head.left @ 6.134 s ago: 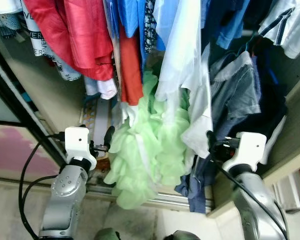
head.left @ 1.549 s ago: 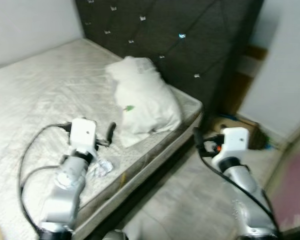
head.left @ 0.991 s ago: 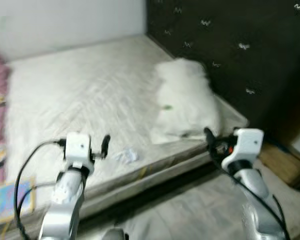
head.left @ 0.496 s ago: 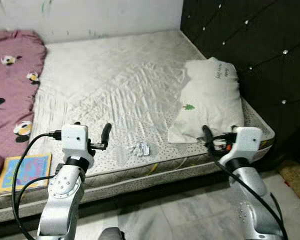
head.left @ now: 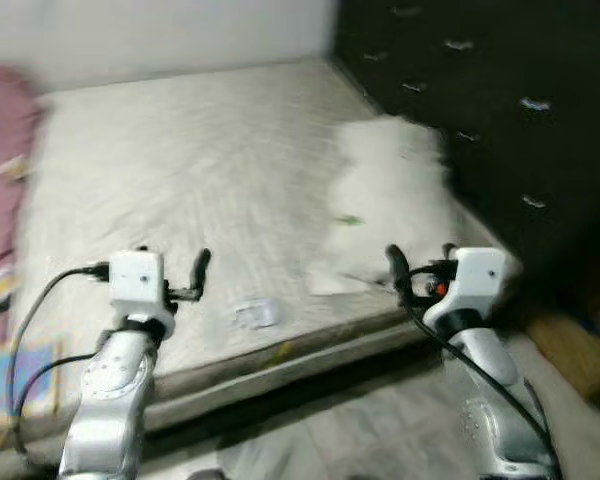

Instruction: Clean up the room

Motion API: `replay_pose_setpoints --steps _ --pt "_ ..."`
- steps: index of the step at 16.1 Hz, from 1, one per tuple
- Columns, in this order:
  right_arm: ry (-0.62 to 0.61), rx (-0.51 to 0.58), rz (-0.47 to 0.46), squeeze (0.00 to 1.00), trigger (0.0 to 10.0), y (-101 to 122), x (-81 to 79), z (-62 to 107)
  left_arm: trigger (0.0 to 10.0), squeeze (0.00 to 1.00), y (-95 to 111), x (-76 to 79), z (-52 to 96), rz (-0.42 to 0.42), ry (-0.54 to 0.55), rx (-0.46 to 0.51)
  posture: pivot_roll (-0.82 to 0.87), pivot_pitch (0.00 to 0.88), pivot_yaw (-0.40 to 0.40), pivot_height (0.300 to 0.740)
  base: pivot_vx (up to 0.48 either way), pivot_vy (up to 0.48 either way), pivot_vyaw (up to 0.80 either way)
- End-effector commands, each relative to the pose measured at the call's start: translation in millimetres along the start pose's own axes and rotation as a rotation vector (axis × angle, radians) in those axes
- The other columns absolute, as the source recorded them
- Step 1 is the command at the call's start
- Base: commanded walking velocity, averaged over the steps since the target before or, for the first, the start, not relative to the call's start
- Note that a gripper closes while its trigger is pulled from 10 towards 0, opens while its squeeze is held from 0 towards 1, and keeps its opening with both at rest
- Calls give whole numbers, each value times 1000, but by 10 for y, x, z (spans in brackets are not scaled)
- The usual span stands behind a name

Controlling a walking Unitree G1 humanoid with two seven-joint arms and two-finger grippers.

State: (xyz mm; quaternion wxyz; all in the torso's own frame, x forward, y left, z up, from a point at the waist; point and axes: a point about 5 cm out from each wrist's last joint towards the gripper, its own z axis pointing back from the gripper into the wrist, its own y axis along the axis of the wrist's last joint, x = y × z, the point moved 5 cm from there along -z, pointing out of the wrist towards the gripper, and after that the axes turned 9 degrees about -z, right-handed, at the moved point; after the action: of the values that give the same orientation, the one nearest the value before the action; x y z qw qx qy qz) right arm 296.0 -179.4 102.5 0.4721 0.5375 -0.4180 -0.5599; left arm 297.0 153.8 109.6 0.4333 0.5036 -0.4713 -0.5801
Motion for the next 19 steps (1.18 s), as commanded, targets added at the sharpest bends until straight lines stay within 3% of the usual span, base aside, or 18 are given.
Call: replay_pose_setpoints --steps 1,8,12,19 --pt "20 15 -1 0 10000 63 -60 -39 10000 0 -2 -68 25 -14 14 -2 -26 51 -44 740 307 0 531" --pt "20 5 -1 0 10000 51 -47 -29 10000 0 -72 -117 25 -23 74 -36 -25 57 -46 740 81 0 741" --pt "17 0 -7 0 10000 44 -41 -34 10000 0 -90 -123 26 -5 77 -44 -23 57 -49 740 0 0 0" --pt "22 1 -8 0 10000 43 -44 -46 10000 0 -98 -123 13 28 65 -44 -21 50 -51 740 0 480 0"
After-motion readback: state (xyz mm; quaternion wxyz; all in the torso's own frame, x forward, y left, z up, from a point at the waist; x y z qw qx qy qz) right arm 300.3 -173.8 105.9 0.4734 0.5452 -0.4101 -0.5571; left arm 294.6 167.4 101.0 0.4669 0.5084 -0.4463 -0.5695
